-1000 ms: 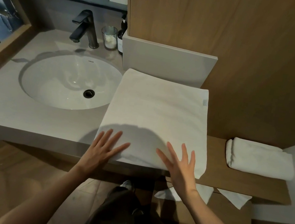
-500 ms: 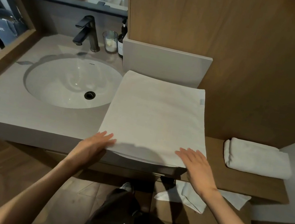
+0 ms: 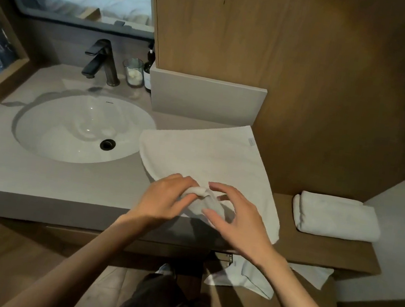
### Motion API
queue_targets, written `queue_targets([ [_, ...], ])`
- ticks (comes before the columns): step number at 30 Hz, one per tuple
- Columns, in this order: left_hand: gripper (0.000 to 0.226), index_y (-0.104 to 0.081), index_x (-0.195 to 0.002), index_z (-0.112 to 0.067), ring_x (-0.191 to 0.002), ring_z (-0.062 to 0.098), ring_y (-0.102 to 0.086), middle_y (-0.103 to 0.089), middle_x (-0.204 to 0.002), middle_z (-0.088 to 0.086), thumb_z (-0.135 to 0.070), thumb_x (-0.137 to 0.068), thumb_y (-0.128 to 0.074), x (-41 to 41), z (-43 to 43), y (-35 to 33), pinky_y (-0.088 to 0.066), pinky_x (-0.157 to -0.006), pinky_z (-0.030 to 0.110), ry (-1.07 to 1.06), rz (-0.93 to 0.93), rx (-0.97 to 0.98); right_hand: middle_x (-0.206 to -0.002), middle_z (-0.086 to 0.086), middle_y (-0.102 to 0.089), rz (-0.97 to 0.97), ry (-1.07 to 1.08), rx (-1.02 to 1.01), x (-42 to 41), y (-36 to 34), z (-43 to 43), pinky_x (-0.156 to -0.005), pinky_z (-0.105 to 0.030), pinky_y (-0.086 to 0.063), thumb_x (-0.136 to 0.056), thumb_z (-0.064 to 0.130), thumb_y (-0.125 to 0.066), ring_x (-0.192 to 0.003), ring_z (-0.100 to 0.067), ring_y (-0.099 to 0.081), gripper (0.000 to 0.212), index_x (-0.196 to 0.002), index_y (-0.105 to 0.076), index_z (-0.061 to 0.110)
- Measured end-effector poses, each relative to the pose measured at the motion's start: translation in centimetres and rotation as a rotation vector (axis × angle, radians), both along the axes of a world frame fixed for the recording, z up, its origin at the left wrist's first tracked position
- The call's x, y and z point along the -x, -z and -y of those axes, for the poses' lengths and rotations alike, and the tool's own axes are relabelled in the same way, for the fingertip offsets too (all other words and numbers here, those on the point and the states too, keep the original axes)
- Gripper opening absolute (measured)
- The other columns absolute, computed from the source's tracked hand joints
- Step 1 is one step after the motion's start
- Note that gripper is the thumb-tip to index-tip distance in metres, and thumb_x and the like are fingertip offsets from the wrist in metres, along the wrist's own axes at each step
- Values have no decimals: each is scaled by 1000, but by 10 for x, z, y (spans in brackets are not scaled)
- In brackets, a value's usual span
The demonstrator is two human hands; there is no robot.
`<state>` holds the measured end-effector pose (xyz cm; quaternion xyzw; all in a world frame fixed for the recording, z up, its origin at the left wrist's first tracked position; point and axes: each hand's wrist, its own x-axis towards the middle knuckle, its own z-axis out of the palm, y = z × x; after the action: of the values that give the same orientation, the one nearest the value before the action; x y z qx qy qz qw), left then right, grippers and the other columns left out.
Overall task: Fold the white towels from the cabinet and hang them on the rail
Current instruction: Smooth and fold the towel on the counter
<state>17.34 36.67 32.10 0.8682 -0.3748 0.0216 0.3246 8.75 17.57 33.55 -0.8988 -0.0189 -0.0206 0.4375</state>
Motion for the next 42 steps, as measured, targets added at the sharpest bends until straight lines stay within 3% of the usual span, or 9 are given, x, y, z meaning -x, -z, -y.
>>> queue_targets([
  [3, 27, -60, -96, -18, -78, 12, -55, -62, -87, -4, -43, -94, -50, 1, 26, -16, -49, -67, 33, 39, -26, 49, -108, 22, -63, 215, 52, 81, -3, -19, 7, -80, -22, -51, -91, 51, -53, -98, -1, -58, 30, -113, -63, 33],
  [8, 25, -55, -94, -25, -80, 7, -57, -60, -88, -10, -49, -88, -60, 2, 54, -32, -44, -67, 19, 33, -148, 125, -99, 22, -54, 365, 161, 289, 0, -33, 41, -72, -22, -51, -94, 46, -48, -89, -2, -55, 33, -108, -68, 23],
  [12, 16, -58, -96, -30, -80, 2, -56, -60, -88, -16, -46, -92, -55, -29, 46, -28, -38, -66, 16, 119, -78, 75, -104, 19, -63, 395, 299, 148, 2, -62, 69, -76, -12, -51, -96, 39, -49, -94, -1, -61, 28, -115, -63, 24],
  [17, 34, -60, -84, -33, -65, -7, -52, -58, -71, -25, -64, -83, -47, -84, 32, -15, -40, -60, 26, -9, -127, 7, -80, 19, -63, 512, 510, -72, -4, -103, 104, -57, -10, -48, -102, 27, -45, -71, -7, -66, 15, -109, -57, 20],
  [20, 15, -56, -76, -39, -63, -7, -53, -60, -70, -24, -48, -89, -59, -103, 32, -11, -36, -59, 28, -35, -201, 6, -79, 18, -65, 578, 623, -155, -13, -121, 125, -66, -12, -53, -103, 28, -44, -74, -4, -69, 18, -112, -55, 17],
  [23, 13, -64, -82, -24, -65, -2, -54, -62, -71, -9, -26, -94, -61, -124, 34, -18, -37, -61, 27, -81, -223, 36, -91, 18, -58, 618, 689, -188, -25, -134, 147, -71, -6, -48, -103, 24, -43, -82, 11, -61, 18, -114, -54, 14],
  [26, 15, -66, -95, -10, -78, 18, -58, -66, -86, 4, -21, -96, -57, -152, 41, -44, -40, -66, 31, -155, -137, 93, -98, 16, -55, 625, 745, -190, -43, -141, 166, -73, -3, -46, -104, 24, -42, -86, 14, -57, 16, -114, -52, 17],
  [31, 19, -65, -107, -1, -88, 31, -60, -67, -97, 16, -6, -97, -50, -196, 55, -111, -40, -71, 34, -268, 63, 177, -106, 6, -53, 601, 799, -198, -84, -153, 187, -77, -9, -48, -104, 27, -40, -94, -8, -56, 14, -114, -47, 19],
  [42, 25, -65, -106, -9, -96, 10, -53, -62, -102, 1, -2, -95, -44, -189, 33, -184, -39, -82, 17, -296, 393, 432, -97, 14, -46, 634, 809, -419, -98, -156, 164, -77, -10, -48, -106, 22, -33, -91, -4, -53, 12, -115, -40, 18],
])
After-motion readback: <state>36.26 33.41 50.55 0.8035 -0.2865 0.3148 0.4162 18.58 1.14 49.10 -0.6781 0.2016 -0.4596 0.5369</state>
